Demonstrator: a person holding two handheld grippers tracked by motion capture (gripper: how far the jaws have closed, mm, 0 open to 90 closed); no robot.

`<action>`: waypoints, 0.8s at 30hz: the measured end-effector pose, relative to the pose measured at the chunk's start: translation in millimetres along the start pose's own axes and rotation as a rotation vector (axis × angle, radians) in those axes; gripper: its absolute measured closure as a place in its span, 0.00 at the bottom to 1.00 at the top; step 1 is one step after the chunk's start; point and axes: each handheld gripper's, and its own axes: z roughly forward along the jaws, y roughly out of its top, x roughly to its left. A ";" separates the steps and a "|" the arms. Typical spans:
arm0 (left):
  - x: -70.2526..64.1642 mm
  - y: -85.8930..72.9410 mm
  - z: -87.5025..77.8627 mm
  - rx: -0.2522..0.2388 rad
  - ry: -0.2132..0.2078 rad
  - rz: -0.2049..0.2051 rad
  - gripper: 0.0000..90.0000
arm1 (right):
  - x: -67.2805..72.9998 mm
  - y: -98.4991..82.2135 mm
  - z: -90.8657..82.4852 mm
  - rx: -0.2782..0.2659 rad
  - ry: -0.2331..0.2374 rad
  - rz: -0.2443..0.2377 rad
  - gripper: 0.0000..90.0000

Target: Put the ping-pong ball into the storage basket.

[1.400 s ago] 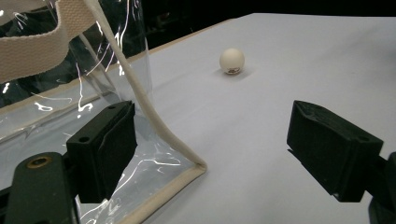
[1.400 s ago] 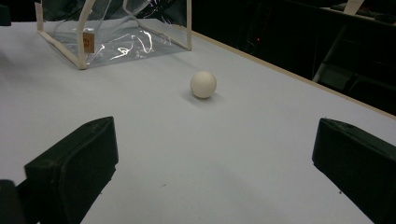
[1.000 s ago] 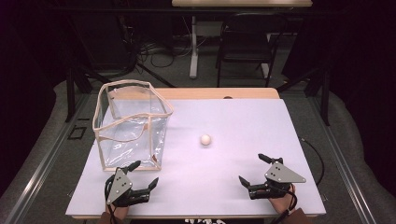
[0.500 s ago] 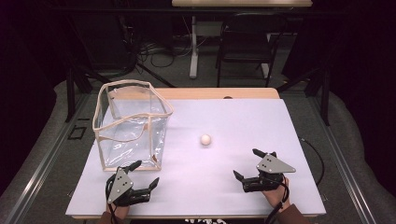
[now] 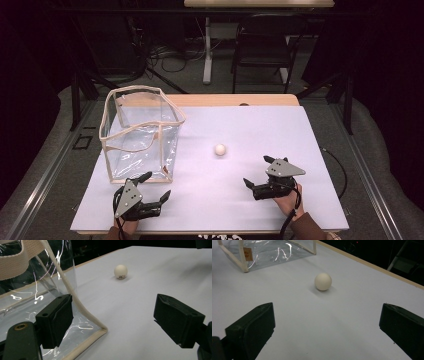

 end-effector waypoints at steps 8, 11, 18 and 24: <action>-0.3 0.1 0.0 -0.002 -0.001 0.000 0.18 | -2.9 5.7 9.3 0.024 0.004 0.006 0.00; -0.2 0.2 0.1 -0.001 -0.001 0.001 0.18 | -3.4 7.9 13.6 0.032 0.007 0.003 0.00; 0.2 0.4 -0.4 -0.002 0.002 0.006 0.18 | -6.1 13.9 23.4 0.045 0.016 0.002 0.00; 0.3 0.6 -0.3 -0.002 0.001 0.009 0.18 | -7.4 19.5 32.4 0.050 0.024 -0.001 0.00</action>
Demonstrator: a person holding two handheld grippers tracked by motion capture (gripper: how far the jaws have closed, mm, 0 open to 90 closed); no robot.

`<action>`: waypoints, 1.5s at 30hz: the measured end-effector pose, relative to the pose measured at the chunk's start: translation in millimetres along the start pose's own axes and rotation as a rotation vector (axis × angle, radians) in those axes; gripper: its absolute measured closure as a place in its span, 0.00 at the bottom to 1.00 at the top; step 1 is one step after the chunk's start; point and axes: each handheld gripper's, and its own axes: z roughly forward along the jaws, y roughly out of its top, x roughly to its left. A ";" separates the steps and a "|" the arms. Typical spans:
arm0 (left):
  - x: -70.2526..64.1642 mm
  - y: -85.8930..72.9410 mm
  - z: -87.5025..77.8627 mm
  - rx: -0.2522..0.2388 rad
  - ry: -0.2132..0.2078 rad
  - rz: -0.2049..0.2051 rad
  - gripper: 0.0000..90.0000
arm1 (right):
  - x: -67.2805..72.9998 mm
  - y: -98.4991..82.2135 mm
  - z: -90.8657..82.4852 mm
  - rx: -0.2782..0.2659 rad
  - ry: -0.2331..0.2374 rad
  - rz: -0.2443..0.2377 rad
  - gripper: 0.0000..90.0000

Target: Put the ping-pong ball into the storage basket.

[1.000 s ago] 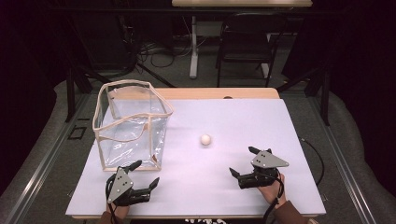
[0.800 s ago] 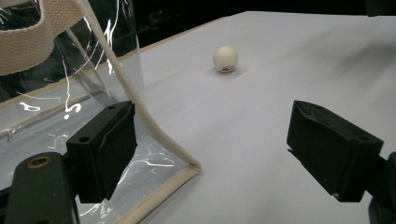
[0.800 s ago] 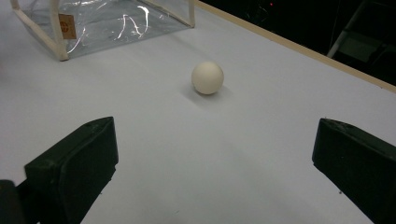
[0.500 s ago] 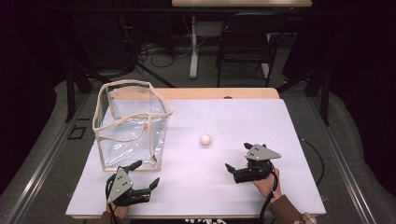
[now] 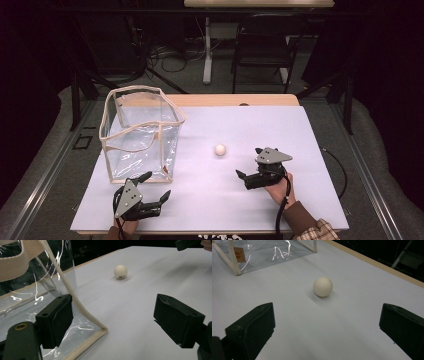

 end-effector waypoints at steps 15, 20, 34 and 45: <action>-0.3 0.2 0.1 0.000 -0.002 0.002 0.18 | -6.5 12.7 14.6 0.025 0.007 -0.010 0.00; -0.2 0.3 0.1 -0.001 -0.002 0.002 0.18 | -8.5 16.8 19.9 0.038 0.013 -0.015 0.00; -0.3 0.5 0.3 -0.003 -0.002 0.004 0.18 | -13.5 26.3 36.6 0.074 0.023 -0.027 0.00; -0.4 0.6 0.5 -0.004 -0.001 0.006 0.18 | -18.9 35.2 48.9 0.103 0.032 -0.038 0.00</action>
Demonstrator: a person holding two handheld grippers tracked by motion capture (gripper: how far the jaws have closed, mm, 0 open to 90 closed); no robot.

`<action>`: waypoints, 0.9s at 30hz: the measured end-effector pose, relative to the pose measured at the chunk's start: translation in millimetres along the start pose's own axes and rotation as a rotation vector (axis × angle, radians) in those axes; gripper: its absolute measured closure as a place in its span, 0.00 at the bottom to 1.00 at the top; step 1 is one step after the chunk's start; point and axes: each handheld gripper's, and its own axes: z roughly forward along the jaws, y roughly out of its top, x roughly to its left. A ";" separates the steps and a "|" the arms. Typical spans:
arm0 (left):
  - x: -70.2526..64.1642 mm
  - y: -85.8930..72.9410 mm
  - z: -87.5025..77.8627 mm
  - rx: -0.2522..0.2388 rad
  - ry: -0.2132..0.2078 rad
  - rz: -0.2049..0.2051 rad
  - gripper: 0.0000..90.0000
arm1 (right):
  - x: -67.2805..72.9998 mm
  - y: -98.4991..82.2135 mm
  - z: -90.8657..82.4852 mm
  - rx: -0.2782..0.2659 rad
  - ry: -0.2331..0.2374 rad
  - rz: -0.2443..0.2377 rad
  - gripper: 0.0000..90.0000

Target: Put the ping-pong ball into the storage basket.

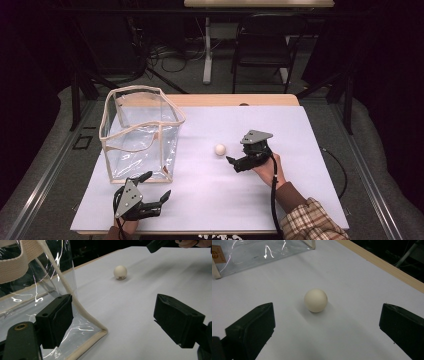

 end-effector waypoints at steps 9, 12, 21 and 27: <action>0.0 0.1 0.2 0.000 0.000 0.001 0.18 | -5.4 8.0 8.9 0.024 0.019 0.007 0.00; -0.1 0.2 0.5 0.001 -0.002 0.001 0.18 | -6.8 11.1 12.0 0.028 0.025 0.005 0.00; -0.1 0.2 0.7 0.001 0.000 0.001 0.18 | -8.1 17.3 23.8 0.065 0.053 -0.003 0.00; 0.3 0.2 0.7 -0.001 0.001 0.002 0.18 | -9.0 25.0 30.6 0.089 0.073 -0.012 0.00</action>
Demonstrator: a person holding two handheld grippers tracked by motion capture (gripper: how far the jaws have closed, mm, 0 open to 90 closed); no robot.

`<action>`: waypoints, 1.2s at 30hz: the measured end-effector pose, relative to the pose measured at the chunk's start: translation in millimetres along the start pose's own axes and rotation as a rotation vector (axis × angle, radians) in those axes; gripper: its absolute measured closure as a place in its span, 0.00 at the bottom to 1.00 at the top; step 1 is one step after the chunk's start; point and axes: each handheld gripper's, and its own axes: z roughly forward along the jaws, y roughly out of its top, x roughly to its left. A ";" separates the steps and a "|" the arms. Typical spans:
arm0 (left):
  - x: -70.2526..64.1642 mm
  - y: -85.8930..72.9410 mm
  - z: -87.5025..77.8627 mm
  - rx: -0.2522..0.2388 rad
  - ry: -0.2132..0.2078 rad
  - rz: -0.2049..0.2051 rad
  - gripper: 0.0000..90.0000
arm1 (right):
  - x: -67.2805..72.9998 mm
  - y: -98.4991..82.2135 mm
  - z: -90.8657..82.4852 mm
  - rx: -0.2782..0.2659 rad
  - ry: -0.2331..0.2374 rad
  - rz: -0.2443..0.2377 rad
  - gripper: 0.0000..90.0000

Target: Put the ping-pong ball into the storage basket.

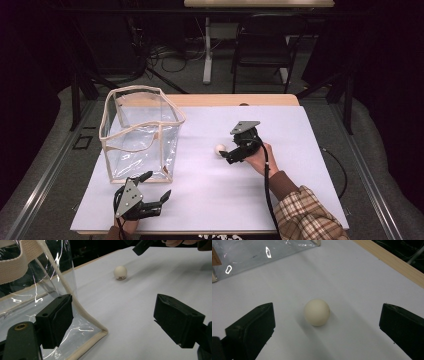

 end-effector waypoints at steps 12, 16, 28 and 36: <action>0.2 0.0 0.0 -0.001 0.001 -0.002 0.18 | -2.1 9.3 18.6 0.067 0.048 -0.020 0.00; 0.0 0.1 -0.1 -0.001 0.001 0.000 0.18 | -3.6 10.9 23.8 0.084 0.061 -0.009 0.00; 0.1 0.0 0.0 -0.003 0.001 -0.002 0.18 | -1.5 15.9 41.5 0.158 0.096 -0.044 0.00; 0.1 0.1 0.0 -0.002 0.000 -0.001 0.18 | -1.9 17.3 49.7 0.188 0.109 -0.045 0.05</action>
